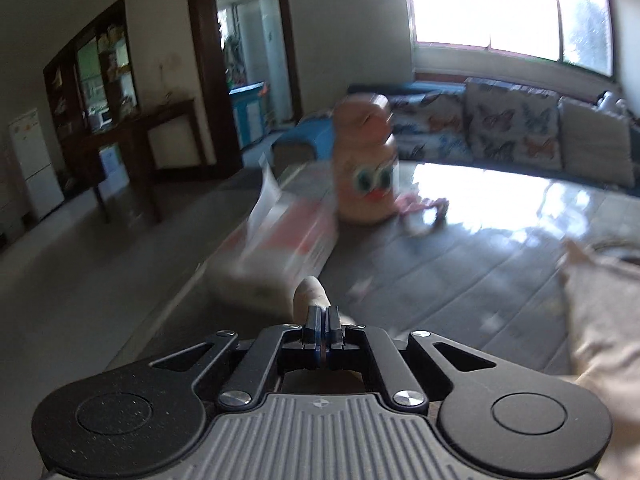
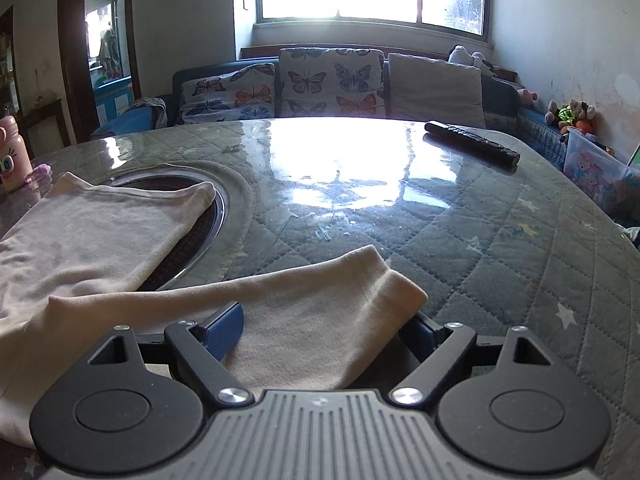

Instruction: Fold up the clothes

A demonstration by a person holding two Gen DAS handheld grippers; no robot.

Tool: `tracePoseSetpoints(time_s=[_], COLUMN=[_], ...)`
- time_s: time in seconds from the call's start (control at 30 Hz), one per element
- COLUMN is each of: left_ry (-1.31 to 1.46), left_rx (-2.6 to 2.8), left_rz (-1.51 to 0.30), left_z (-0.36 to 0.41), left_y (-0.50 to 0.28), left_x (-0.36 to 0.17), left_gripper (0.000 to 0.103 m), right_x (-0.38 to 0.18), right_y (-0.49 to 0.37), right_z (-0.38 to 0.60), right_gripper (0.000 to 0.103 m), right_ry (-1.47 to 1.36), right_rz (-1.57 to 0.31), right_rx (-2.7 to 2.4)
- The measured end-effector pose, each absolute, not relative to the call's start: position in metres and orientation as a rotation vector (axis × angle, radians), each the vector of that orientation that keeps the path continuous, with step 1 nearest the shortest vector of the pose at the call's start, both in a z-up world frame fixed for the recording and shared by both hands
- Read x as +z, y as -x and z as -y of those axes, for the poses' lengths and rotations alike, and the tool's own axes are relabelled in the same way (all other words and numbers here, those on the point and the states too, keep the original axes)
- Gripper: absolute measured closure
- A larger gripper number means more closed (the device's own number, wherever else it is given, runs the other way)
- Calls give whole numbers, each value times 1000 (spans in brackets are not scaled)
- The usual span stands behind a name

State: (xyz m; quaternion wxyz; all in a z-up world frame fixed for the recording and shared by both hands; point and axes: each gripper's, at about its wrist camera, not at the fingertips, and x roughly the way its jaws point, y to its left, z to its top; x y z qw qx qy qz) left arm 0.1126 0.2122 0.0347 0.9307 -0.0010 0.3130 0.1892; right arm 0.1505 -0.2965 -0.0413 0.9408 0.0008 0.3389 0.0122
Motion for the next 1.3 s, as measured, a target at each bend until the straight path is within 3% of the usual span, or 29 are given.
tracePoseSetpoints(time_s=[0.37, 0.7, 1.07, 1.3], left_ry=[-33, -108, -276, -338], left_rx=[467, 109, -388, -456], left_rz=[-696, -641, -620, -635], left_z=[-225, -144, -46, -31], left_y=[-103, -64, -6, 3], left_x=[14, 36, 32, 20], left_gripper=[96, 93, 61, 58], right_x=[-40, -28, 5, 4], right_y=[-162, -155, -103, -63], right_z=[304, 295, 235, 179], right_gripper=[15, 19, 27, 29], right_ry=[-13, 21, 127, 303], right_rz=[-716, -709, -703, -723], right_rx=[7, 52, 412, 670])
